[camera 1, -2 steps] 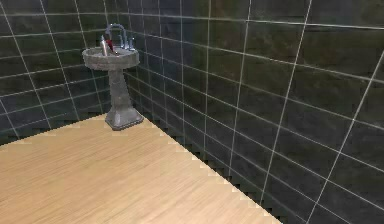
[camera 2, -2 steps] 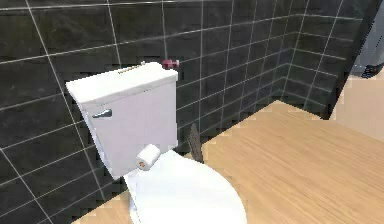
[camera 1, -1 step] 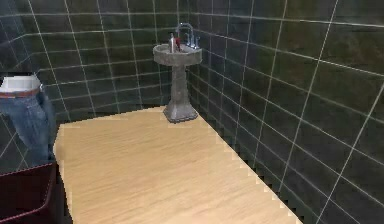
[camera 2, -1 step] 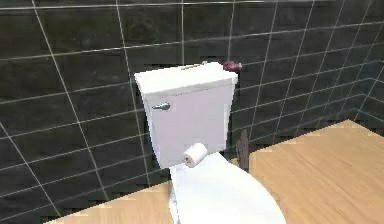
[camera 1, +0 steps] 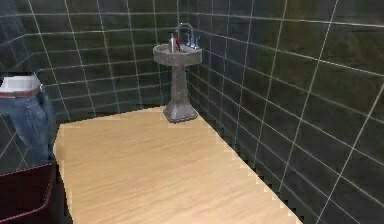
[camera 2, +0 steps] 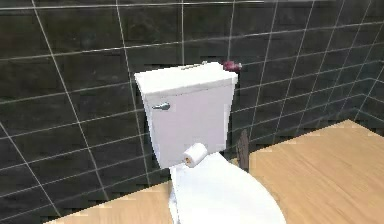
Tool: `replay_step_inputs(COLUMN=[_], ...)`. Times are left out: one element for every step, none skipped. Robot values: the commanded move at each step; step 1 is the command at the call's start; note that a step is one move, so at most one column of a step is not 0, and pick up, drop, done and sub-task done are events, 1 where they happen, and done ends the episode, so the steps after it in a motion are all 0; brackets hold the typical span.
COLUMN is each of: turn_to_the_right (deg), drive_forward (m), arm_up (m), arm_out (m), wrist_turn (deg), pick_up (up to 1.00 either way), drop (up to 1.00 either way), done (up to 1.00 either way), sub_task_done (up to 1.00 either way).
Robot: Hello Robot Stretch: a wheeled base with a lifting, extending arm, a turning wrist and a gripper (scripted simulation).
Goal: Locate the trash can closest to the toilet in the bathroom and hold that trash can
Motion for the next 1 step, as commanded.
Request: replay_step_inputs(turn_to_the_right=[-27.0], drive_forward=[0.0], arm_up=[0.0], arm_out=[0.0], wrist_turn=[0.0], pick_up=[0.0], drop=[0.0], done=[0.0], sub_task_done=[0.0])
